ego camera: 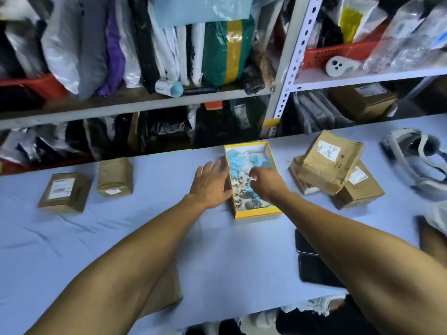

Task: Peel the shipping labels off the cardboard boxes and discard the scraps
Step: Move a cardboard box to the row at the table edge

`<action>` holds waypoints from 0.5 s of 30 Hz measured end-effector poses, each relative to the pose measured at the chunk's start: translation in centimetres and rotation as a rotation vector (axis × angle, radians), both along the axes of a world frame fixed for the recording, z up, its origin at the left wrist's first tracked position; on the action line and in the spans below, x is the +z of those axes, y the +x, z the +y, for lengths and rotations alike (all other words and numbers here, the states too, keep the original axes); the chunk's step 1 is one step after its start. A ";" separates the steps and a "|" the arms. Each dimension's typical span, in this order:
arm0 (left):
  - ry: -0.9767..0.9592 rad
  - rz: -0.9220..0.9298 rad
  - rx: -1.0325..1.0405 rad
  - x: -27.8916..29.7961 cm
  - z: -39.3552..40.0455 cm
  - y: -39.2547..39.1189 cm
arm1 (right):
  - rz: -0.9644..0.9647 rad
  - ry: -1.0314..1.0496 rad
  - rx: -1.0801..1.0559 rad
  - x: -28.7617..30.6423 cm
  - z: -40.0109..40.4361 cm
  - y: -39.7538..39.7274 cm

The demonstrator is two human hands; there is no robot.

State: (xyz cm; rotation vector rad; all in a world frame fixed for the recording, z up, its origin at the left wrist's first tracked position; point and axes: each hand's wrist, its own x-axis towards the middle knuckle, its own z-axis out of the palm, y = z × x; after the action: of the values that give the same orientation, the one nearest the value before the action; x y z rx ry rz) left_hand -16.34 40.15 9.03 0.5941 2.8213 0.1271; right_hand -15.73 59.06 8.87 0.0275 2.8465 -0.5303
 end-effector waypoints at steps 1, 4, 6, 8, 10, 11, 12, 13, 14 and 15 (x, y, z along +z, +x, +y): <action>-0.009 -0.020 0.043 0.0 -1.5 0.9 | -0.008 -0.002 0.037 -0.1 -1.4 0.3; -0.039 -0.049 0.173 -0.2 -7.1 3.9 | -0.033 -0.013 0.140 -0.3 -6.6 1.4; -0.047 -0.066 0.251 -0.4 -11.2 6.1 | -0.029 -0.015 0.213 -0.1 -10.3 2.4; -0.054 -0.070 0.320 -0.5 -15.5 8.7 | -0.020 -0.026 0.294 0.0 -14.3 4.0; -0.064 -0.080 0.374 -0.9 -19.3 11.3 | -0.037 -0.039 0.323 -0.3 -17.7 6.3; -0.069 -0.090 0.400 -1.2 -21.2 12.8 | -0.050 -0.044 0.330 -0.6 -19.2 7.8; -0.070 -0.103 0.420 -1.6 -23.0 14.2 | -0.062 -0.045 0.335 -1.0 -20.5 9.3; -0.068 -0.117 0.428 -2.1 -24.6 15.7 | -0.081 -0.036 0.337 -1.5 -21.6 11.1; -0.063 -0.128 0.433 -2.5 -26.0 17.3 | -0.096 -0.018 0.335 -2.0 -22.4 12.9; -0.054 -0.151 0.438 -2.9 -26.9 18.6 | -0.112 0.009 0.323 -2.5 -23.0 14.5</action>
State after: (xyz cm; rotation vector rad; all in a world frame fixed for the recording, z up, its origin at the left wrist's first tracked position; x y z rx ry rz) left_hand 2.22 13.28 6.14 -0.0521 2.7490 0.1672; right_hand -1.25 36.05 6.41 -0.3822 2.6682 -0.4313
